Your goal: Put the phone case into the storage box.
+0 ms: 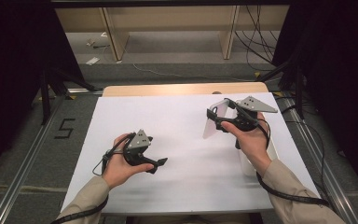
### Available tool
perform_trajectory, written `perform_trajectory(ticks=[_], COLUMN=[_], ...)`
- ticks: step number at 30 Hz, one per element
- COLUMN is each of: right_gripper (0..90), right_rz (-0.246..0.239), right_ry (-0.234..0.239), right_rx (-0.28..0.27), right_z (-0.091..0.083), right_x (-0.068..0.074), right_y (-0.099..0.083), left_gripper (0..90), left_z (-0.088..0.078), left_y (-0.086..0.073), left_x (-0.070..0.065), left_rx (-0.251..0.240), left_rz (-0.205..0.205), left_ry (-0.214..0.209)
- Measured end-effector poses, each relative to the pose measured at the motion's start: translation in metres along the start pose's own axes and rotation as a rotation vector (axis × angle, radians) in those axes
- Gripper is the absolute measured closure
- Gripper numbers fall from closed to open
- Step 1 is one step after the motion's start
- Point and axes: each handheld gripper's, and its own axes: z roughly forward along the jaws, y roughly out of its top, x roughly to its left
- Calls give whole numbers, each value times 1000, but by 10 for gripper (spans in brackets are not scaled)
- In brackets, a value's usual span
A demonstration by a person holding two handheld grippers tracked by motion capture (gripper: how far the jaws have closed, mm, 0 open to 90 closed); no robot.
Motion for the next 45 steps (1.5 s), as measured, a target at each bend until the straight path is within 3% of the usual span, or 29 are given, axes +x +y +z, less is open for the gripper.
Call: perform_trajectory(ticks=[25,45], right_gripper=[176,176], right_rz=[5,17], right_ry=[-110,-172], right_rx=[-45,-55], right_z=[-18,-27], right_x=[-27,-42], right_y=[15,20], left_gripper=[57,52], left_z=[-5,-5], left_y=[-6,-6], left_x=[3,3], left_rx=[-1,-7], left_rz=[-18,-26], left_ry=[18,17])
